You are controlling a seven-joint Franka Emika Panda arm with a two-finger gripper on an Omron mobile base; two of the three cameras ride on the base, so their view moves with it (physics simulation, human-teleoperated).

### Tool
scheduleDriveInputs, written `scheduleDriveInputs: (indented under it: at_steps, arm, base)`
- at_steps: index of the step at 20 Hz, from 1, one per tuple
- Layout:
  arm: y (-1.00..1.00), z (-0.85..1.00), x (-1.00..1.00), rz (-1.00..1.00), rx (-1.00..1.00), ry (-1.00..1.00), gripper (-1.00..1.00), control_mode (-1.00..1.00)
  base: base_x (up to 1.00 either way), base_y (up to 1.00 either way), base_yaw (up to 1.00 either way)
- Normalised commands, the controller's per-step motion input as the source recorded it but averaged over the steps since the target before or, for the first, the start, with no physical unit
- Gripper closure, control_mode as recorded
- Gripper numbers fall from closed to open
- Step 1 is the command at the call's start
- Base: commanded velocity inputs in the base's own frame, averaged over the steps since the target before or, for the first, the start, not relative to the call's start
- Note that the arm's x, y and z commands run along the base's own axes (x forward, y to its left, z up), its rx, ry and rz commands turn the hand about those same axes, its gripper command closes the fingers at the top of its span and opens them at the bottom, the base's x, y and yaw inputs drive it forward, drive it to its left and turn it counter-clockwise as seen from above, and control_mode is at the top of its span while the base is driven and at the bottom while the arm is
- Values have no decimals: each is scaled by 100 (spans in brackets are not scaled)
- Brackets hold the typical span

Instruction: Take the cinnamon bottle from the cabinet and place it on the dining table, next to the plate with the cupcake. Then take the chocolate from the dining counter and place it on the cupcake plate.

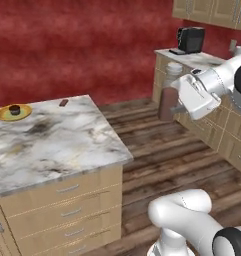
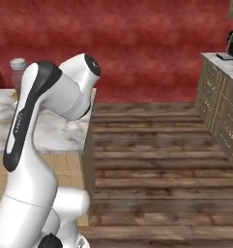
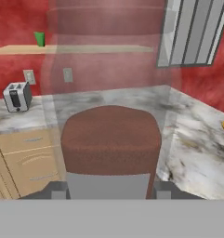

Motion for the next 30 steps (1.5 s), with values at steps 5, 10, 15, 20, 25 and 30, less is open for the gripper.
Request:
scheduleDriveInputs:
  at_steps: [5, 10, 15, 20, 25, 30]
  arm:
    - [0, 0, 0, 0, 0, 0, 100, 100]
    - [0, 0, 0, 0, 0, 0, 100, 100]
    - [0, 0, 0, 0, 0, 0, 100, 100]
    - [0, 0, 0, 0, 0, 0, 100, 100]
    - [0, 0, 0, 0, 0, 0, 100, 100]
    - [0, 0, 0, 0, 0, 0, 100, 100]
  base:
    - [55, -52, 8]
    - [54, -63, 0]
    - [56, -45, 13]
    - [63, -34, 19]
    - [69, -34, 13]
    - [80, -29, 9]
